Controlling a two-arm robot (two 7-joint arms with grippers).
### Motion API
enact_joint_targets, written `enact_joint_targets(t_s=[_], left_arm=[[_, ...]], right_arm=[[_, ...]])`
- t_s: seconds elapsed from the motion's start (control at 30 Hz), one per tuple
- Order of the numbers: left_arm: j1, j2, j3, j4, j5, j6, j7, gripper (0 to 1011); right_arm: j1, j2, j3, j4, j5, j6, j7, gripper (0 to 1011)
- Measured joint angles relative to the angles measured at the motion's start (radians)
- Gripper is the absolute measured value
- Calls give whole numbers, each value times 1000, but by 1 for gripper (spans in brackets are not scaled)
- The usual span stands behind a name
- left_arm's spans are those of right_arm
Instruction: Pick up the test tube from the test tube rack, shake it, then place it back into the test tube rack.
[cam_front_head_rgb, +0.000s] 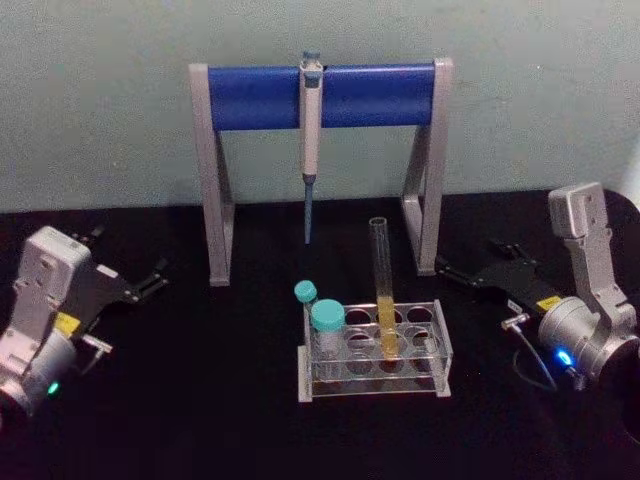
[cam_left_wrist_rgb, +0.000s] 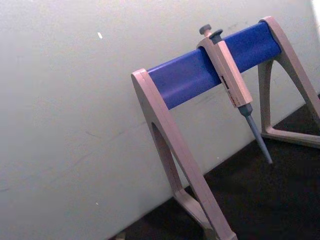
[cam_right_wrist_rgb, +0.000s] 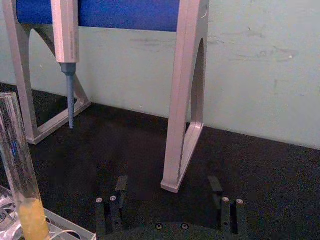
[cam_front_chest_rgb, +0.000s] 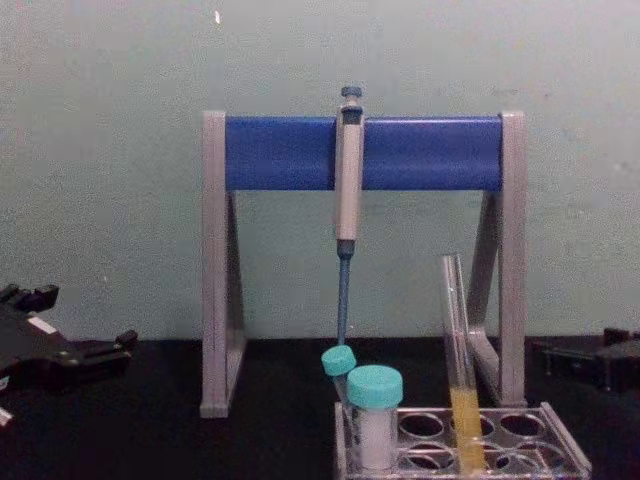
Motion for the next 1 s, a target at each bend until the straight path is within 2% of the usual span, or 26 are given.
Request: enact_joint_targets(t_s=[1.0], left_arm=[[0,0,0,0,0,0,0,1001]], right_arm=[[0,1,0,-1,1,-1,-1,1000]])
